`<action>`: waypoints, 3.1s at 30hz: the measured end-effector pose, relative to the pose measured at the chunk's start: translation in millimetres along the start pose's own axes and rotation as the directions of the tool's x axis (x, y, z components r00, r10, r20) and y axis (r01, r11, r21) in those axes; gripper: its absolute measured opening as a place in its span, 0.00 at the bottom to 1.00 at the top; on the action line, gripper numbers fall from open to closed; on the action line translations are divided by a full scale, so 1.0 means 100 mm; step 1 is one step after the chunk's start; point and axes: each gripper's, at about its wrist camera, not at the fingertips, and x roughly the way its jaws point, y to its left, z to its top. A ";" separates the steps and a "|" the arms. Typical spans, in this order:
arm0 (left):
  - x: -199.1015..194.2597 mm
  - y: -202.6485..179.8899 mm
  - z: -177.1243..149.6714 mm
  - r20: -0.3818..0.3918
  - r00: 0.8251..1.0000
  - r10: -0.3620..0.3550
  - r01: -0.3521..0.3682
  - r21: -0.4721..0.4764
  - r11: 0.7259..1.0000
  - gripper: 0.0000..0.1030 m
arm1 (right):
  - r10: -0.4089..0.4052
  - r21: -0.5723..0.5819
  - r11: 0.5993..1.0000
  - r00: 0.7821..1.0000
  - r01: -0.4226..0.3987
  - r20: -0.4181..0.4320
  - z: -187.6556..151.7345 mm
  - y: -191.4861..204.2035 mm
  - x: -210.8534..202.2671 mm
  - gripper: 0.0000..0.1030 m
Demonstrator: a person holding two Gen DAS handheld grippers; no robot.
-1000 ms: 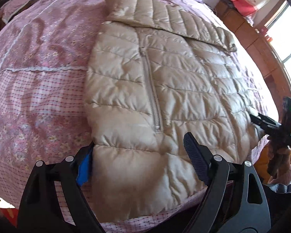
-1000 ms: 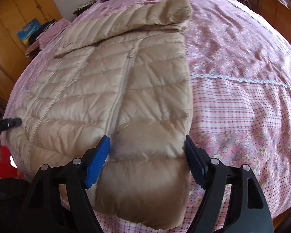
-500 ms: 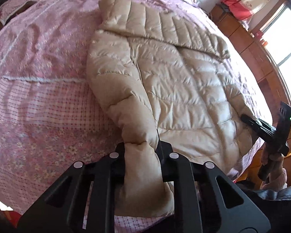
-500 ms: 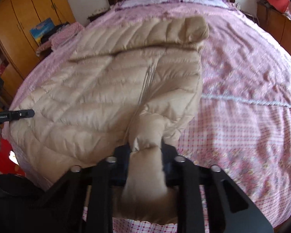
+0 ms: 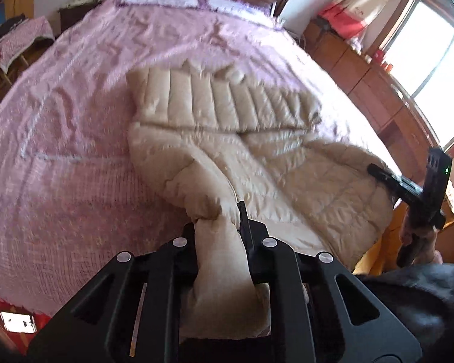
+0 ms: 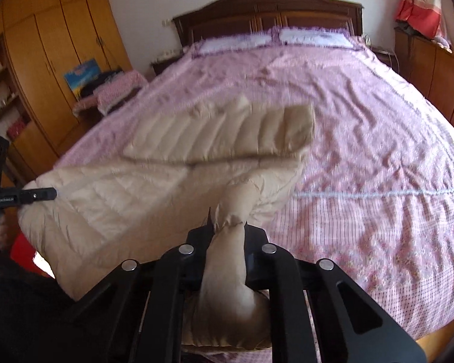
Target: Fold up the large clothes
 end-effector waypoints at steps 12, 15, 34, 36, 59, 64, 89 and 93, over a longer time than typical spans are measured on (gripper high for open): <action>0.24 0.22 0.99 0.177 0.979 0.102 -0.090 -0.073 0.993 0.15 | -0.143 0.054 0.989 0.968 0.135 0.207 0.76 -0.17 0.40 0.12; 0.42 0.28 1.29 0.199 0.968 0.154 -0.140 -0.085 0.987 0.15 | -0.198 0.065 0.980 0.953 0.188 0.229 1.01 -0.26 0.69 0.12; 2.46 0.97 1.93 0.039 0.947 0.320 -0.309 -0.166 0.936 0.20 | -0.310 0.148 0.940 0.951 0.307 0.000 1.13 -0.92 2.60 0.24; 2.53 0.99 1.92 0.038 0.944 0.328 -0.317 -0.168 0.933 0.20 | -0.311 0.147 0.940 0.950 0.308 -0.004 1.11 -0.92 2.65 0.26; 2.04 0.85 1.86 0.113 0.968 0.224 -0.200 -0.192 0.961 0.84 | -0.222 0.154 0.966 0.971 0.207 0.088 1.23 -0.77 2.02 0.89; 1.71 0.79 1.87 0.174 0.966 0.194 -0.161 -0.187 0.969 0.91 | -0.222 0.117 0.971 0.968 0.209 0.114 1.26 -0.69 1.79 0.89; 1.85 0.86 1.46 0.118 0.917 0.381 -0.389 0.044 0.920 0.93 | -0.363 -0.013 0.931 0.931 0.364 0.037 0.84 -0.88 2.04 0.90; 2.06 0.92 1.76 0.130 0.908 0.398 -0.397 -0.030 0.917 0.93 | -0.372 0.046 0.928 0.928 0.371 0.032 1.13 -0.96 2.27 0.90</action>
